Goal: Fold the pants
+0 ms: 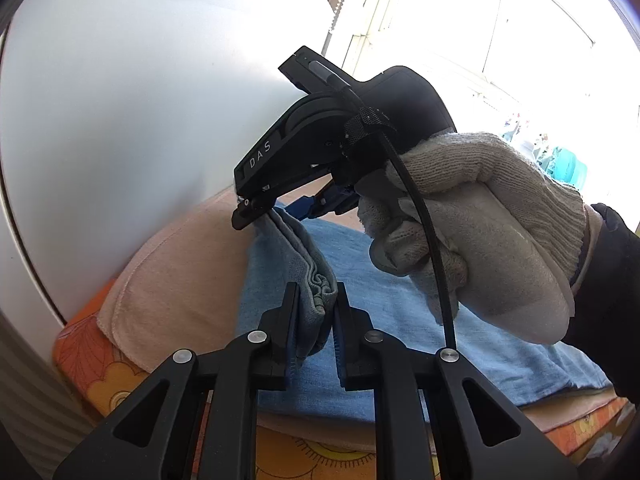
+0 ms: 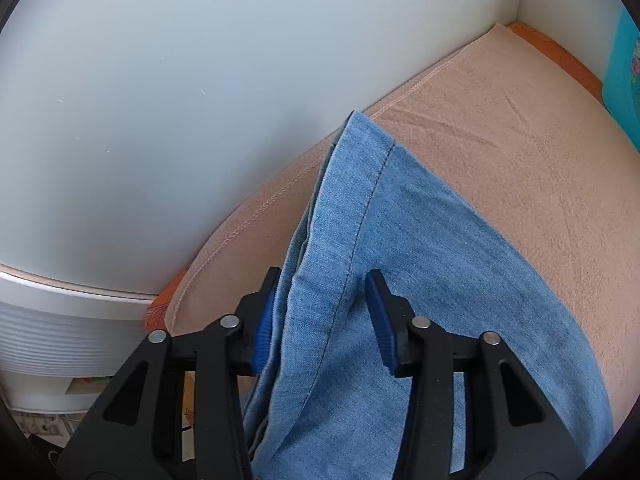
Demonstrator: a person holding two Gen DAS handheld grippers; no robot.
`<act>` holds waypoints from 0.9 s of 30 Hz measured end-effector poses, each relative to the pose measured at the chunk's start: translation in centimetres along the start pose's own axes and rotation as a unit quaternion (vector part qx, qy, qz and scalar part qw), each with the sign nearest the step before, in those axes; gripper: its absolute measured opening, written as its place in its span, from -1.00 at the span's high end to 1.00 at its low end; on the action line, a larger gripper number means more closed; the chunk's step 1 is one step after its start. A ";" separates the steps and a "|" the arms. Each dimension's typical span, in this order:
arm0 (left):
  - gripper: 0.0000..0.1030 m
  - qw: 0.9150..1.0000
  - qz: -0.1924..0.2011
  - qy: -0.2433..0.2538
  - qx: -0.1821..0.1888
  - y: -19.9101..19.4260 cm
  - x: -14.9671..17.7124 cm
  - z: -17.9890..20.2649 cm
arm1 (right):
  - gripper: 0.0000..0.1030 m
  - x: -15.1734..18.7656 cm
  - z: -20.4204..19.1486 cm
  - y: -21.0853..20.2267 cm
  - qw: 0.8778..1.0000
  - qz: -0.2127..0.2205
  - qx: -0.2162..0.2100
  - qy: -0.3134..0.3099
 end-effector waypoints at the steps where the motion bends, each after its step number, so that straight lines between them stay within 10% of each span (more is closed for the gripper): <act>1: 0.74 1.000 -0.003 -0.002 0.005 0.6 -0.2 0.2 | 0.66 0.0 0.2 -0.5 1.000 0.004 0.002 -0.001; 13: 0.75 0.993 -0.010 0.027 0.115 3.6 -2.4 6.7 | 0.83 0.5 5.9 -11.9 0.994 0.101 0.002 0.047; 27: 0.75 0.955 -0.063 0.062 0.284 8.9 -3.3 17.3 | 0.84 7.7 17.5 -19.9 0.977 0.152 0.085 0.123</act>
Point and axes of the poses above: each gripper's, at about its wrist camera, not at the fingertips, and y roughly the way its jaws point, z to its right, x to its underside, the point moved 6 cm from there along y, roughly the way its jaws point, and after that the axes turned 10 degrees about z, right-handed, at the moved point
